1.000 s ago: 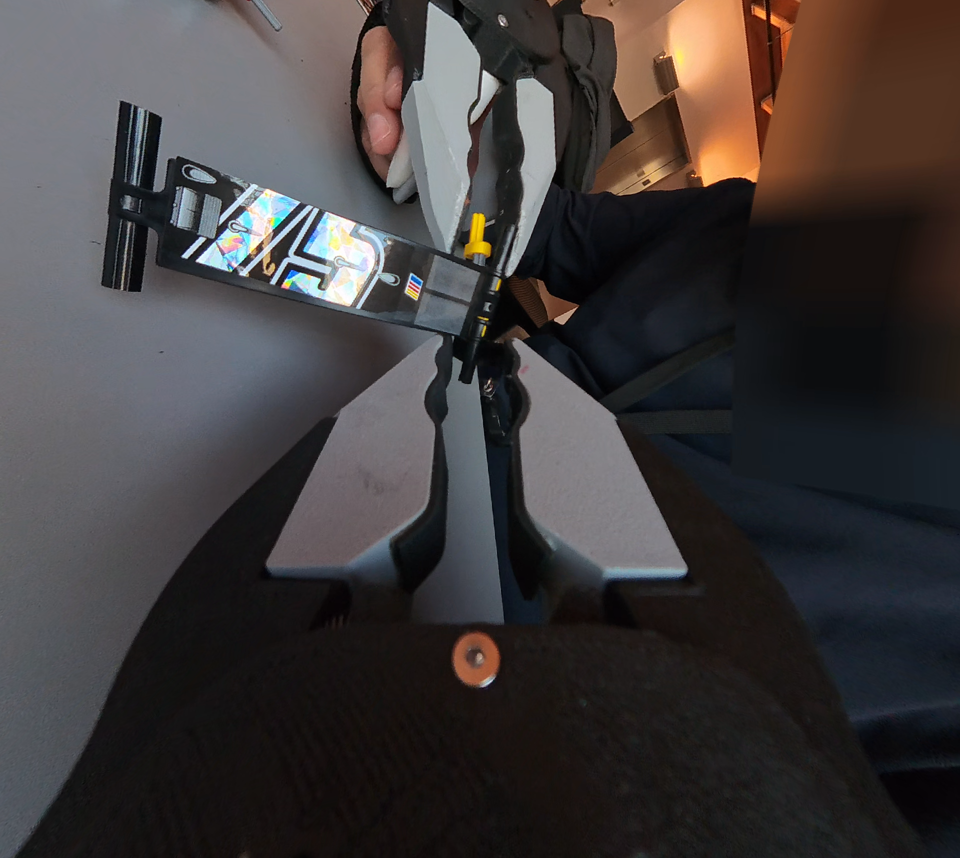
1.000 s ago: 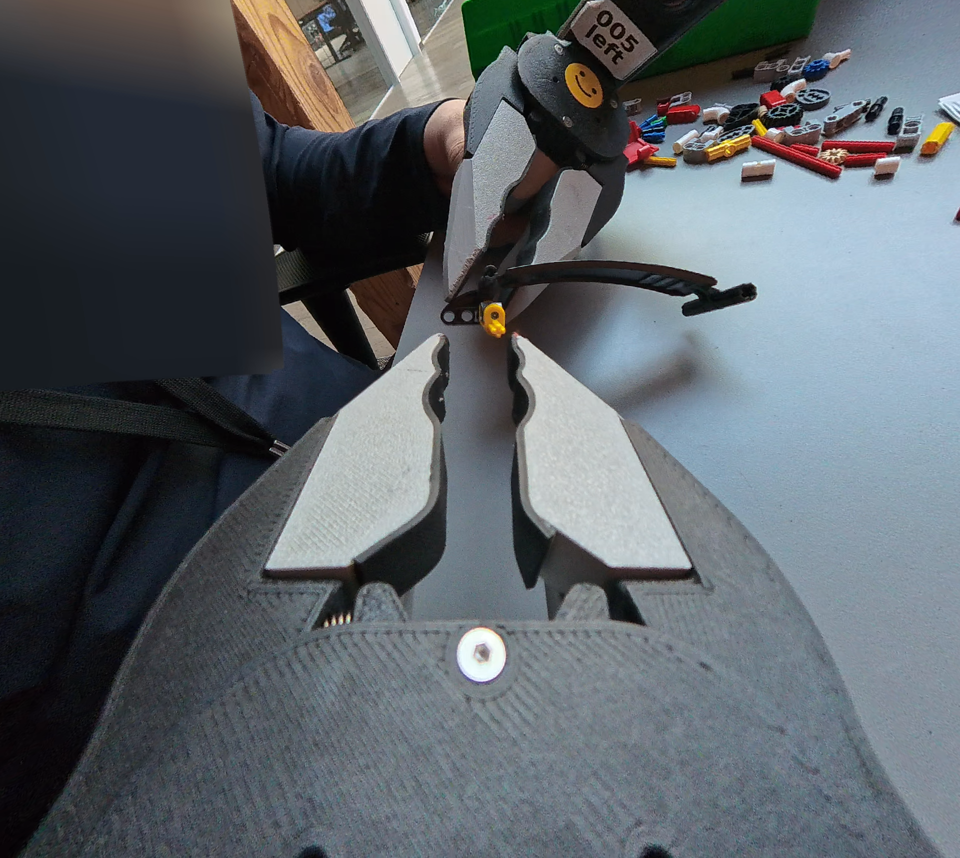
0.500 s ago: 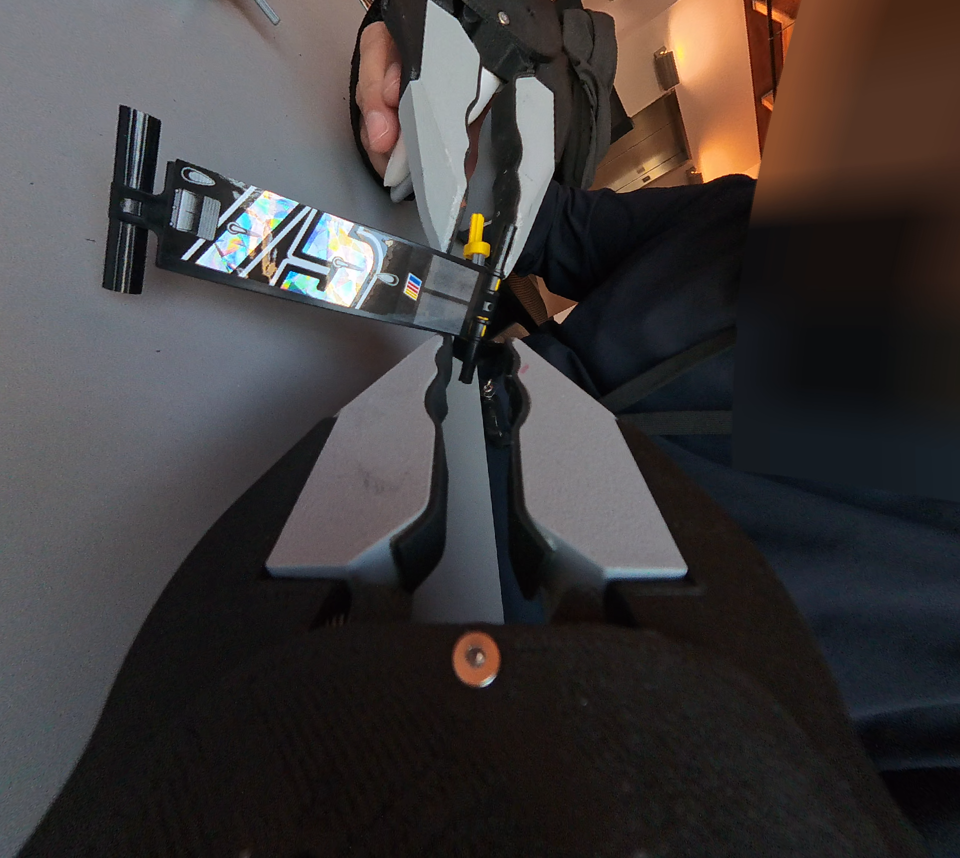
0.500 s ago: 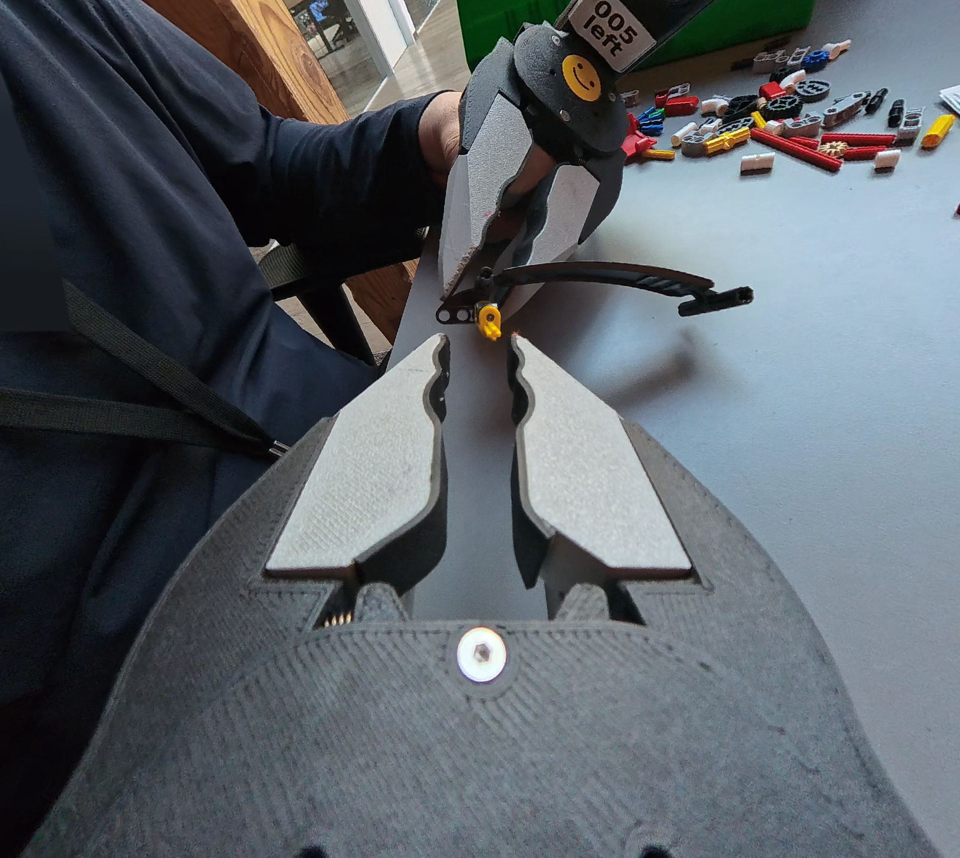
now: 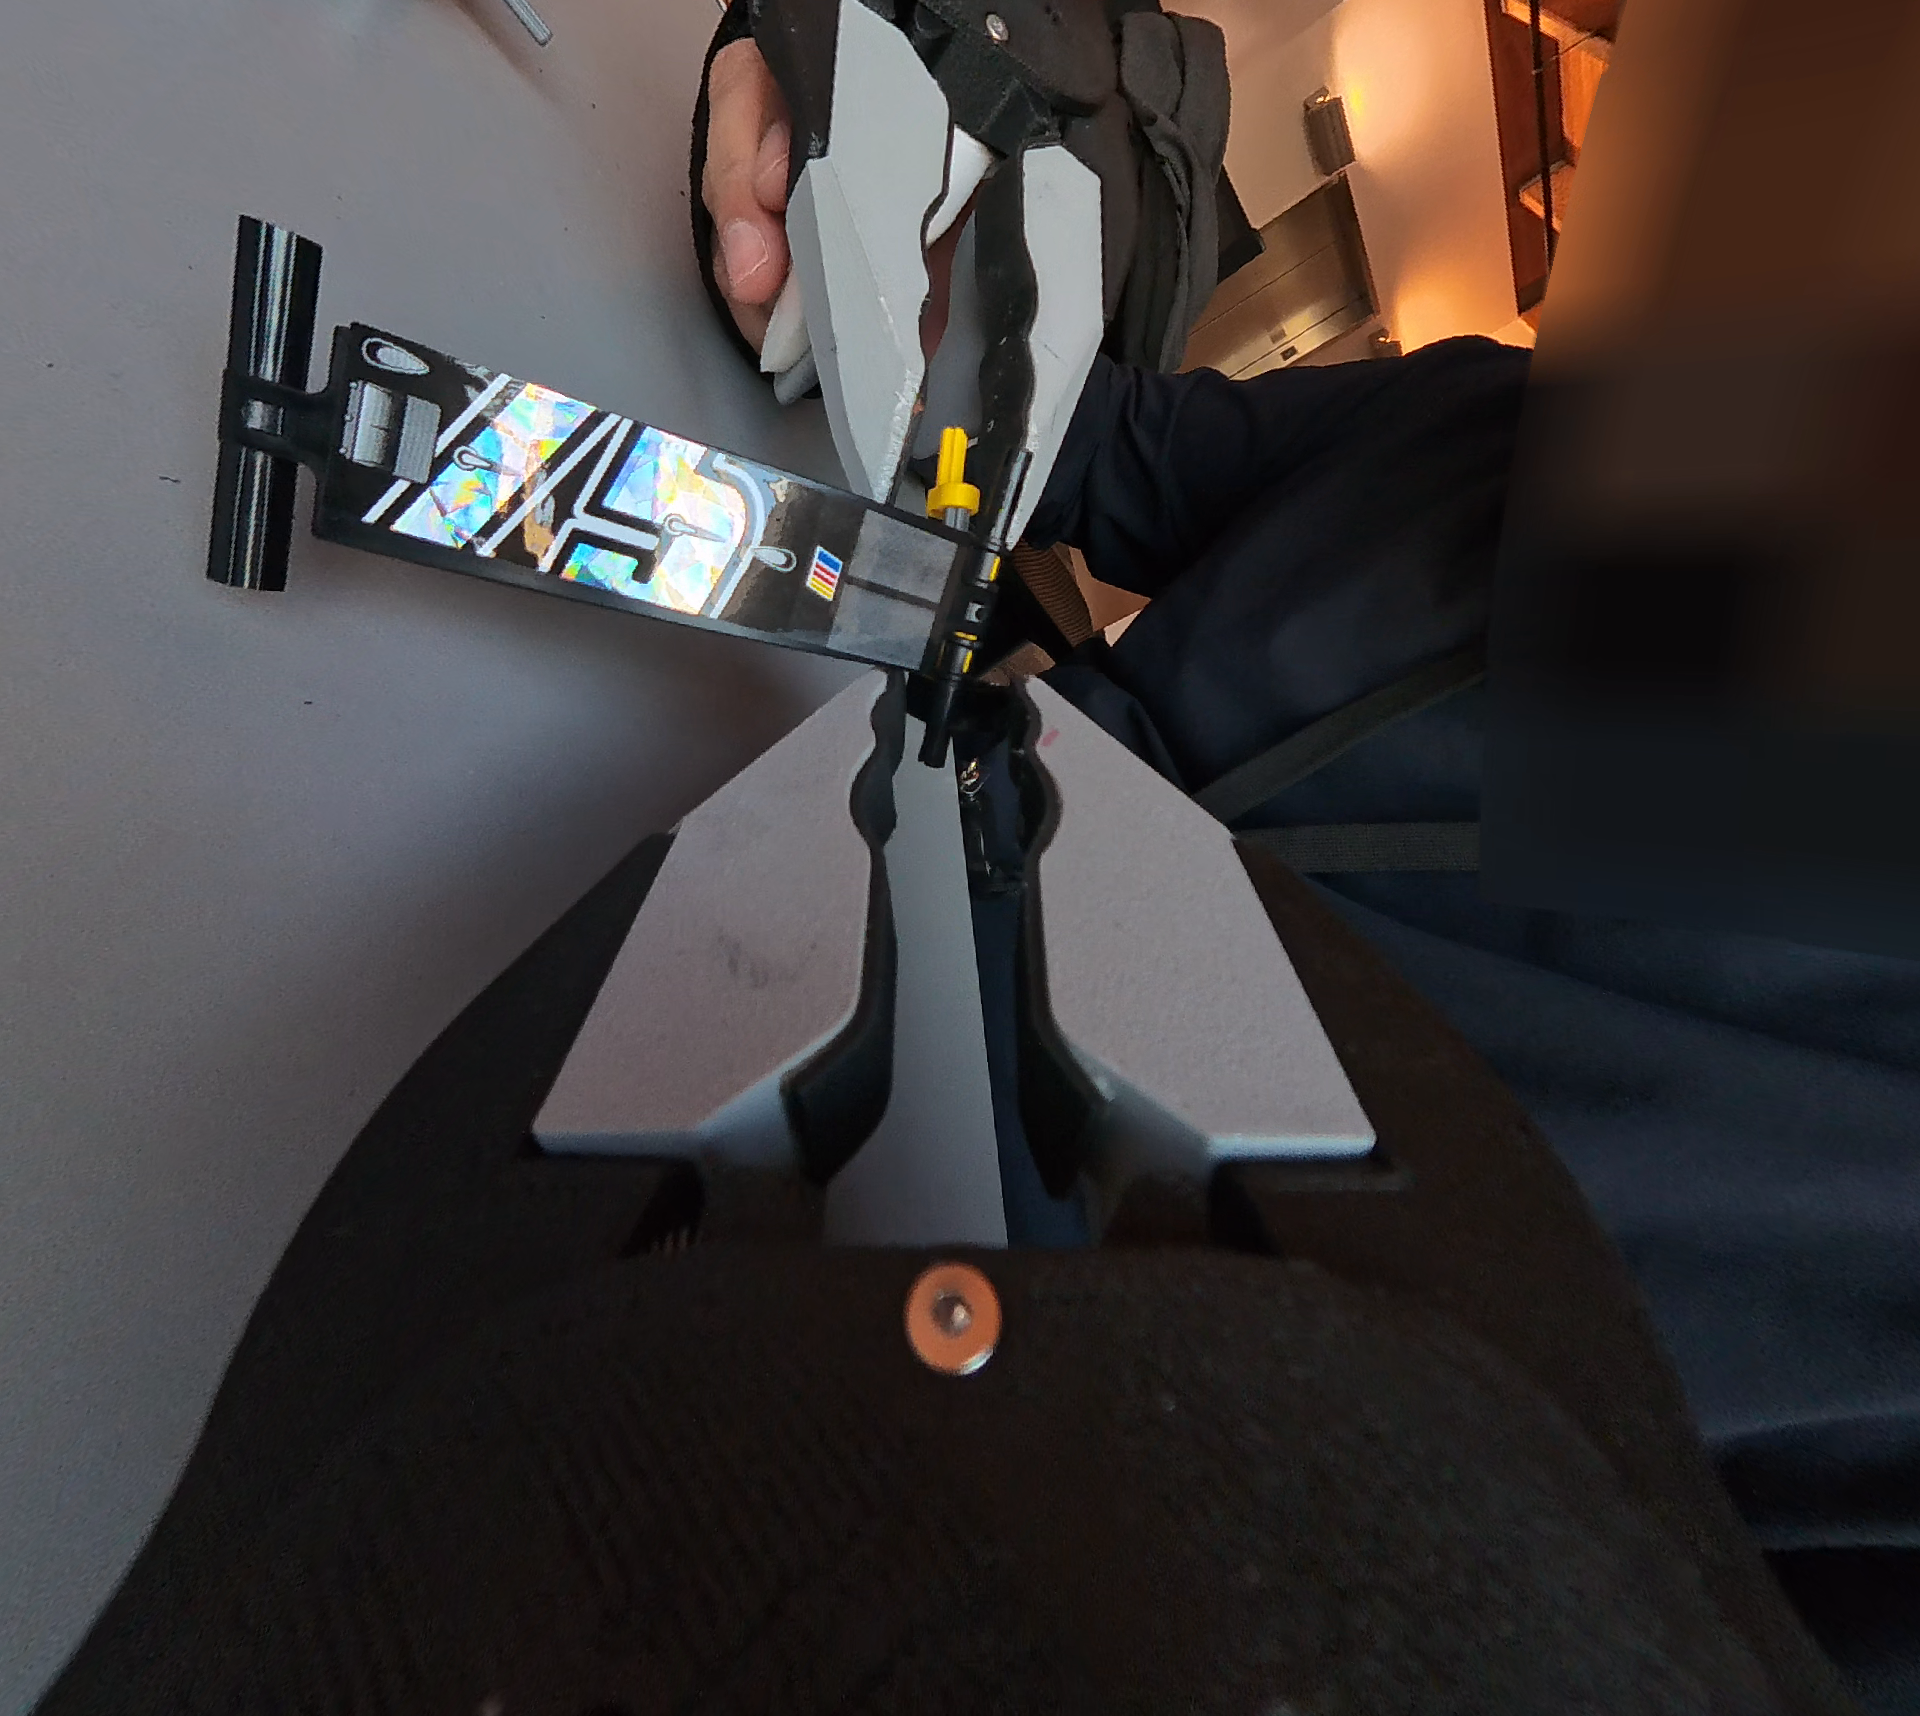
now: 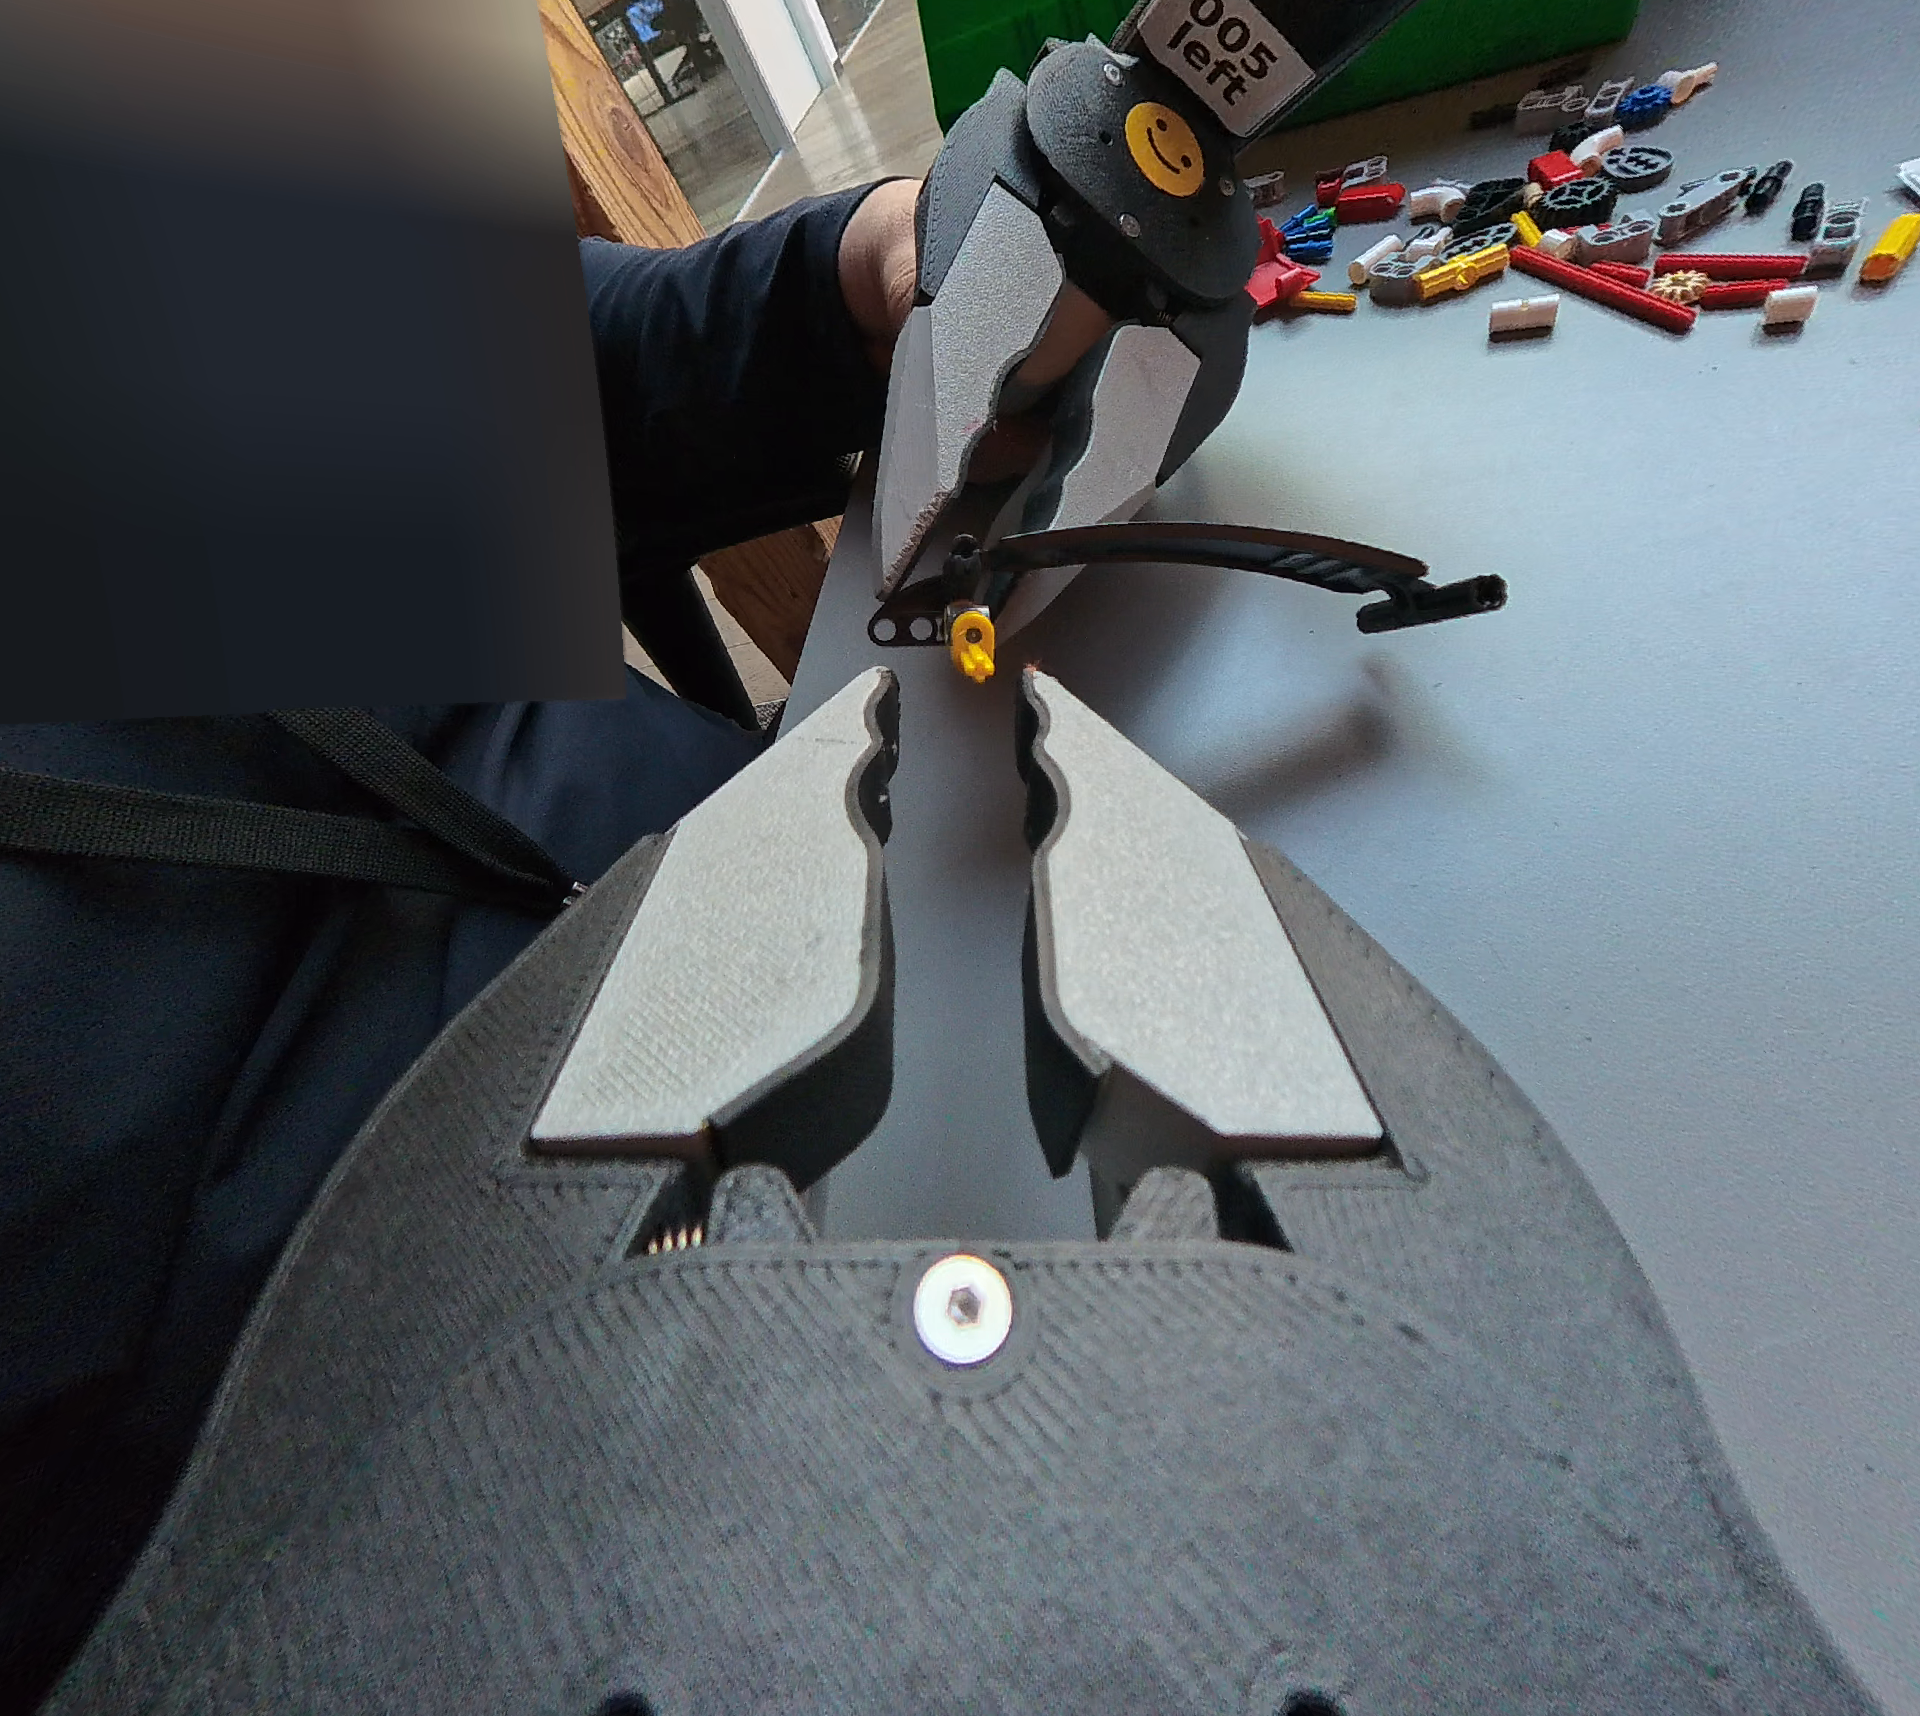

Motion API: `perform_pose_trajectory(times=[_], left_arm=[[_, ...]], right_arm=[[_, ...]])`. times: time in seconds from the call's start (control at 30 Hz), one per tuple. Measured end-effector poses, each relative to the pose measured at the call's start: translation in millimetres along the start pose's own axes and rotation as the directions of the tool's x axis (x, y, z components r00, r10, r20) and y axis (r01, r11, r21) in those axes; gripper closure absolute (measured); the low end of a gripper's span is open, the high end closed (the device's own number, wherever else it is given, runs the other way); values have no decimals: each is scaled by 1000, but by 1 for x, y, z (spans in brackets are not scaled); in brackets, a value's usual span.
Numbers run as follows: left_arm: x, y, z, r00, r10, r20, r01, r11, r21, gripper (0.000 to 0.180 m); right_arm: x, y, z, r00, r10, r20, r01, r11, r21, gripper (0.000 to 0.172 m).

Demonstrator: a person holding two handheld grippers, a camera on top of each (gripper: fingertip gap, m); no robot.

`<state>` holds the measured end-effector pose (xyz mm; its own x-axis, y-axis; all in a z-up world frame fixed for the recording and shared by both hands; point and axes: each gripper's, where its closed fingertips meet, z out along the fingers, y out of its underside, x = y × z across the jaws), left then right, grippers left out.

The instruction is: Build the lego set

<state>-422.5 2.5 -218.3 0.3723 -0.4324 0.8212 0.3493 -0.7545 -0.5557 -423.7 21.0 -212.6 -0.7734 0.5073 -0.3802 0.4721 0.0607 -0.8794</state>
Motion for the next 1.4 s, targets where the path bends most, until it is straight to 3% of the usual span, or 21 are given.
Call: perform_pose_trajectory(times=[0.67,0.93,1.17,1.4], left_arm=[[-2,-5,-3,1000,20,19,-20,1000,23,164],[-20,-23,-25,996,56,71,-58,998,28,164],[-28,-45,-32,997,73,4,-73,997,9,164],[-25,-49,-33,997,63,-50,-62,998,23,164]], right_arm=[[0,-1,0,1000,-5,-6,5,1000,2,152],[16,-8,-9,997,-34,-72,37,999,37,153],[34,-10,-21,968,-150,-200,157,987,21,154],[43,-28,-36,972,-115,-205,148,977,153,151]])
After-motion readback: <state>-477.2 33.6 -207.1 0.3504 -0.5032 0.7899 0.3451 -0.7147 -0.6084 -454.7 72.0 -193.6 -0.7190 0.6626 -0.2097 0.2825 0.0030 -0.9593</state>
